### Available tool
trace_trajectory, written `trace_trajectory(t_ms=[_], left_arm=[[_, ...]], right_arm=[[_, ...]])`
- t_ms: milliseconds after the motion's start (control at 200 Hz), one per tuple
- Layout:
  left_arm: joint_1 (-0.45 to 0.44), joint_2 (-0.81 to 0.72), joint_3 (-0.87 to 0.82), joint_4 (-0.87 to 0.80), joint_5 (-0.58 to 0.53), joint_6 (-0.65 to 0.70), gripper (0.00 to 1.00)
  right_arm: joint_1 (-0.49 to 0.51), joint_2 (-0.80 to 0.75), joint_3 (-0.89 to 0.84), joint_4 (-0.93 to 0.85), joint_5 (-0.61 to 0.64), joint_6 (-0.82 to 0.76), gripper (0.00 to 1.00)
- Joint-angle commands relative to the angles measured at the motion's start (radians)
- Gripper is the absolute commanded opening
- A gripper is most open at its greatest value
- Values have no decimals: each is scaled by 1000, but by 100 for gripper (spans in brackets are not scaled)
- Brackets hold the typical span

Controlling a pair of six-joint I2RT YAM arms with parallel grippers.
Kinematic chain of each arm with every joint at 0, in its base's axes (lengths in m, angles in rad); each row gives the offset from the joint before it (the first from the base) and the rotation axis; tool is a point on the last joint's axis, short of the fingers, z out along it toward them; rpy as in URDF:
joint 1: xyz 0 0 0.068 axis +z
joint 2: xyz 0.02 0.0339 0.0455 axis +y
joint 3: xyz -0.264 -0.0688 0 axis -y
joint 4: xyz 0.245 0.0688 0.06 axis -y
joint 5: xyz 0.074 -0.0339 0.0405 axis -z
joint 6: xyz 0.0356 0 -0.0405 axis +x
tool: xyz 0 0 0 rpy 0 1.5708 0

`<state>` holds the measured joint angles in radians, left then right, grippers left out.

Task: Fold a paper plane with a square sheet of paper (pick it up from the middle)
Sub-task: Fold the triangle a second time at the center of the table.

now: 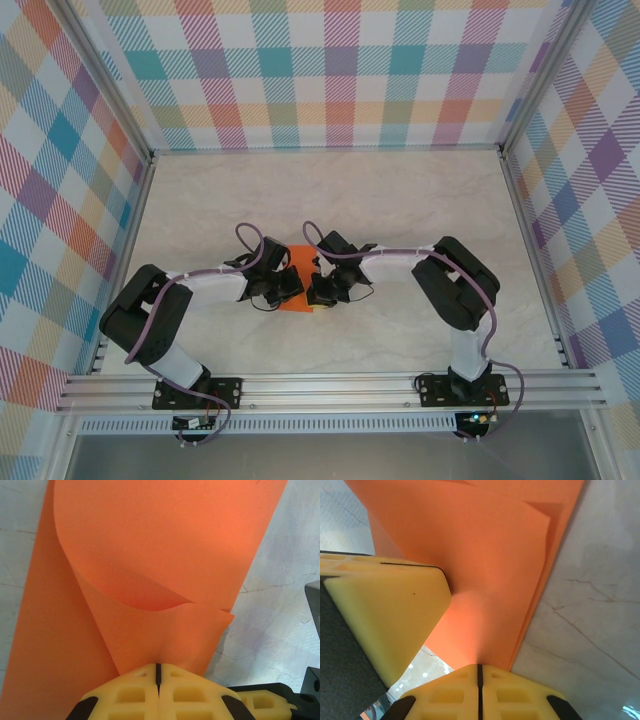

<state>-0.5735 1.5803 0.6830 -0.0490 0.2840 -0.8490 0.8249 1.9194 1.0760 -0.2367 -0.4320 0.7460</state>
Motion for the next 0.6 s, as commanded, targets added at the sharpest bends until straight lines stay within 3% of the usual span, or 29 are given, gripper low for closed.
trace_trajectory(t_ms=[0,275,595], left_arm=[[4,-17,-30,-19,-49,-4,6],[73,-41,-67,87,39,157,17],[198,20,-104,187,81,223,17]], right_arm=[[5,53,7,-109,79,-12,8],[5,69,3,-256,167,-50,7],[5,78,0,-289,174,-65,7]])
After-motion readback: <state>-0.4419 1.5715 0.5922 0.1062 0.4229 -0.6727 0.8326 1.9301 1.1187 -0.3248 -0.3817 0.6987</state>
